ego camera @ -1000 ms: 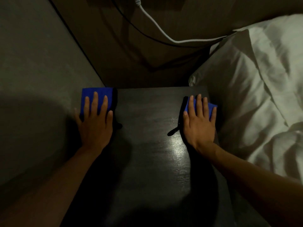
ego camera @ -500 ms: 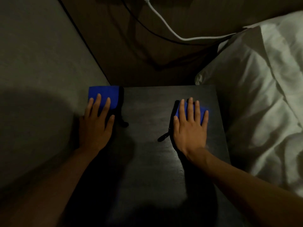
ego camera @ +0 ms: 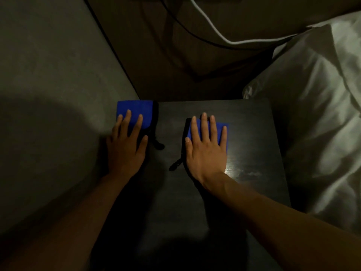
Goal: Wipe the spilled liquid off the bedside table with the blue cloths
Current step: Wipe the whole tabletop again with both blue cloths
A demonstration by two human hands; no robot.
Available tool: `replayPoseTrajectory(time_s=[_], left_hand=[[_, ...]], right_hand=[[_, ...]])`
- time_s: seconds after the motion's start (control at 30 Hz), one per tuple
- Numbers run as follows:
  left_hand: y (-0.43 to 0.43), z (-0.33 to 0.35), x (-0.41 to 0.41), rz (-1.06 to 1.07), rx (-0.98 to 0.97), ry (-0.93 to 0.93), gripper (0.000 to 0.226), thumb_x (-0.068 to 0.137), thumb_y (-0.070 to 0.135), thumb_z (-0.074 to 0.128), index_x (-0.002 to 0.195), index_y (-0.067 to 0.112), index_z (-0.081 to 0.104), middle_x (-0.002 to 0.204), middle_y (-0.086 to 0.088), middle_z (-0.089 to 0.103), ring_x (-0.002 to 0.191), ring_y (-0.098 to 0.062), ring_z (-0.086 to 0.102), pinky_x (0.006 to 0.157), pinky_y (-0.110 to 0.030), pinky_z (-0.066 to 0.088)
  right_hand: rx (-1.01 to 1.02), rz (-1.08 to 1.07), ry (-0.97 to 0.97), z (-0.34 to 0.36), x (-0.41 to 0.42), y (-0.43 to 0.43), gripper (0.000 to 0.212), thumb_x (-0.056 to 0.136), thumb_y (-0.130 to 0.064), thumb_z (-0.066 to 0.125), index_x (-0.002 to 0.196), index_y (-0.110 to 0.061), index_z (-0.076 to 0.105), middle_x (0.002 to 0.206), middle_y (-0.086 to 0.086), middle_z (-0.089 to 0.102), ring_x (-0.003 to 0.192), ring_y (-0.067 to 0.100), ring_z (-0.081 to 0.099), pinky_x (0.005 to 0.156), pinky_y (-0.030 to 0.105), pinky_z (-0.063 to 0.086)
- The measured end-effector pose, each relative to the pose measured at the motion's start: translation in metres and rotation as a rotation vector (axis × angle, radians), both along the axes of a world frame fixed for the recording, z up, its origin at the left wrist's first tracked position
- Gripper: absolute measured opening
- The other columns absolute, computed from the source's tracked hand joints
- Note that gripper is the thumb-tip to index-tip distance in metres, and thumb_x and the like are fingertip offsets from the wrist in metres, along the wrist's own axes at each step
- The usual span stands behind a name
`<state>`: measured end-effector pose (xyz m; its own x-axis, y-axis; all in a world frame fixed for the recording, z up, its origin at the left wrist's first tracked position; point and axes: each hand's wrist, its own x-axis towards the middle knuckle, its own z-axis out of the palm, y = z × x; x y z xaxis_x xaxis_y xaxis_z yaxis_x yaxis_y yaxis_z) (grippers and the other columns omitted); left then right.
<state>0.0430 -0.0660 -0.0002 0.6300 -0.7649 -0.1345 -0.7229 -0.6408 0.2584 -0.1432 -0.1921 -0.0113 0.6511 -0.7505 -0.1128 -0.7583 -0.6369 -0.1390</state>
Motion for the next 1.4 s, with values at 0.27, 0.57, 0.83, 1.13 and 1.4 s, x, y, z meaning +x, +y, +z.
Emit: replayPoseTrajectory(time_s=[0.27,0.57,0.83,1.13,1.4], left_hand=[[-0.004,0.006,0.001,0.027,0.012,0.022,0.064,0.092,0.047,0.042,0.152,0.036,0.022,0.164,-0.001,0.010,0.149,-0.030,0.006,0.111,-0.062,0.025],[-0.015,0.012,0.010,0.161,-0.075,0.099,0.058,0.091,0.042,0.016,0.143,0.037,0.042,0.155,-0.001,0.030,0.136,-0.028,0.030,0.108,-0.044,0.029],[-0.015,0.016,0.018,0.118,-0.071,0.120,0.045,0.102,0.016,0.034,0.143,0.032,0.044,0.154,-0.005,0.030,0.132,-0.028,0.028,0.103,-0.026,0.022],[-0.016,0.018,0.021,0.134,-0.128,0.192,0.039,0.104,0.024,0.036,0.139,0.035,0.049,0.150,-0.001,0.032,0.130,-0.020,0.027,0.105,-0.021,0.020],[-0.017,0.024,0.016,0.085,-0.081,0.158,0.041,0.103,0.023,0.038,0.143,0.031,0.045,0.152,-0.006,0.029,0.134,-0.029,0.027,0.112,-0.035,0.025]], right_hand=[[0.017,0.075,-0.018,0.002,0.019,0.009,0.063,0.107,-0.048,0.011,0.162,-0.021,-0.002,0.170,0.009,-0.005,0.155,0.026,-0.016,0.124,0.055,-0.007],[0.072,0.165,-0.039,0.004,0.023,0.054,0.063,0.107,-0.046,0.012,0.162,-0.020,-0.002,0.170,0.010,-0.005,0.156,0.028,-0.015,0.124,0.056,-0.003],[0.119,0.192,-0.108,-0.003,0.046,0.094,0.063,0.105,-0.047,0.018,0.163,-0.022,0.007,0.170,0.011,0.002,0.157,0.026,-0.011,0.125,0.052,-0.005],[0.119,0.309,-0.105,-0.003,0.072,0.129,0.062,0.104,-0.045,0.028,0.159,-0.017,0.026,0.168,0.013,0.019,0.157,0.029,0.001,0.126,0.047,0.004],[0.035,0.720,0.034,0.007,0.080,0.116,0.058,0.105,-0.046,0.018,0.158,-0.026,0.031,0.165,0.006,0.030,0.155,0.034,0.013,0.126,0.049,-0.003]])
